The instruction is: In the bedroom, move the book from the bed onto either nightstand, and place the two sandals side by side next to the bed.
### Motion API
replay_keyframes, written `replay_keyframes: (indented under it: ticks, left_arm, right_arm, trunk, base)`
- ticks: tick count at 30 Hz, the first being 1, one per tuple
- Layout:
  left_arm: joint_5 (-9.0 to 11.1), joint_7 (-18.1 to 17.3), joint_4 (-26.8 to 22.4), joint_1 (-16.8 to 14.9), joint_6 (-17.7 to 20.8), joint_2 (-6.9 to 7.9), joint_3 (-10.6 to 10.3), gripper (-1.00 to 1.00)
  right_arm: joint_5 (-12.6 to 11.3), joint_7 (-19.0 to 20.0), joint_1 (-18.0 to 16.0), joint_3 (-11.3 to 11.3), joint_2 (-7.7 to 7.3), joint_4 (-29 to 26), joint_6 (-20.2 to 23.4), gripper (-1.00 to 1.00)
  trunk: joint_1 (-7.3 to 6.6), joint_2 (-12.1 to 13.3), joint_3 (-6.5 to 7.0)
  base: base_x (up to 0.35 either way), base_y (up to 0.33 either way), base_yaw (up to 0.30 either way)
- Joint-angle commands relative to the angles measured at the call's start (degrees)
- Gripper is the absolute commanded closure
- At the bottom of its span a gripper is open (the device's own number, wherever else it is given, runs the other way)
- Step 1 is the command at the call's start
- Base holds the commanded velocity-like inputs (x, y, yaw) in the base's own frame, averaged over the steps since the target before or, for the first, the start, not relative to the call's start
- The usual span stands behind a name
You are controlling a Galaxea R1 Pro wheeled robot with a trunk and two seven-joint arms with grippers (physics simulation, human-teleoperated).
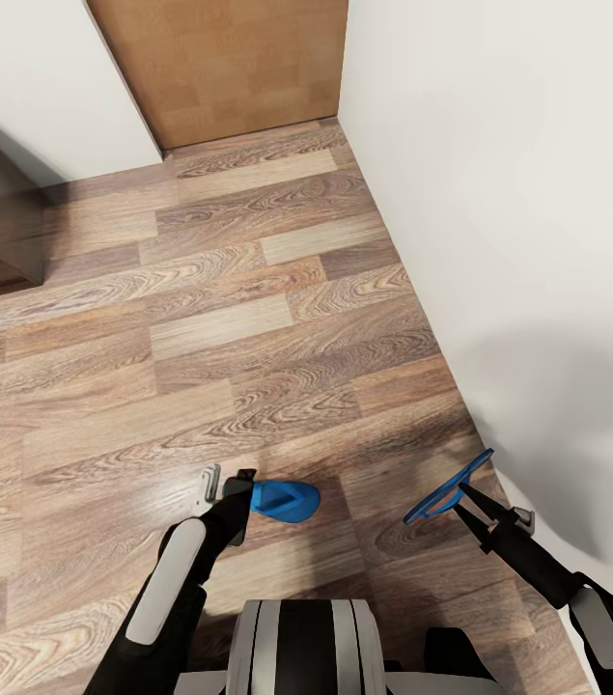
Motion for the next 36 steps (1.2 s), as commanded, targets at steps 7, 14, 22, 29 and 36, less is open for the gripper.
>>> replay_keyframes:
  ticks: [7, 14, 22, 29, 36]
  left_arm:
    - [0.36, 0.7, -0.57, -4.1, -0.23, -0.22, -1.96, -1.0]
    - [1.13, 0.81, -0.84, -6.0, 0.02, -0.22, -2.74, -1.0]
    - [8.6, 0.97, -0.9, -6.45, 0.75, -0.22, -6.86, -1.0]
    - [10.62, 0.93, -0.83, -6.51, 0.94, -0.22, -8.49, -1.0]
    - [10.7, 0.99, -0.83, -6.51, 0.96, -0.22, -8.57, -1.0]
  right_arm:
    - [-0.15, 0.07, -0.02, -0.04, 0.59, 0.02, 0.31, 1.0]
    - [-0.07, 0.06, -0.02, -0.04, 0.96, 0.04, 0.27, 1.0]
    - [-0.06, 0.06, -0.02, -0.01, 1.03, 0.09, 0.16, 1.0]
    - [-0.06, 0.06, -0.02, 0.03, 1.04, 0.1, 0.11, 1.0]
    - [-0.06, 0.06, -0.02, 0.03, 1.05, 0.11, 0.1, 1.0]
  trunk:
    - [-0.01, -0.01, -0.03]
    - [-0.01, -0.01, -0.03]
    - [-0.01, -0.01, -0.03]
    - [-0.01, -0.01, -0.03]
    - [-0.01, -0.01, -0.03]
  base:
    - [0.0, 0.0, 0.0]
    - [0.0, 0.0, 0.0]
    - [0.0, 0.0, 0.0]
    - [0.0, 0.0, 0.0]
    - [0.0, 0.0, 0.0]
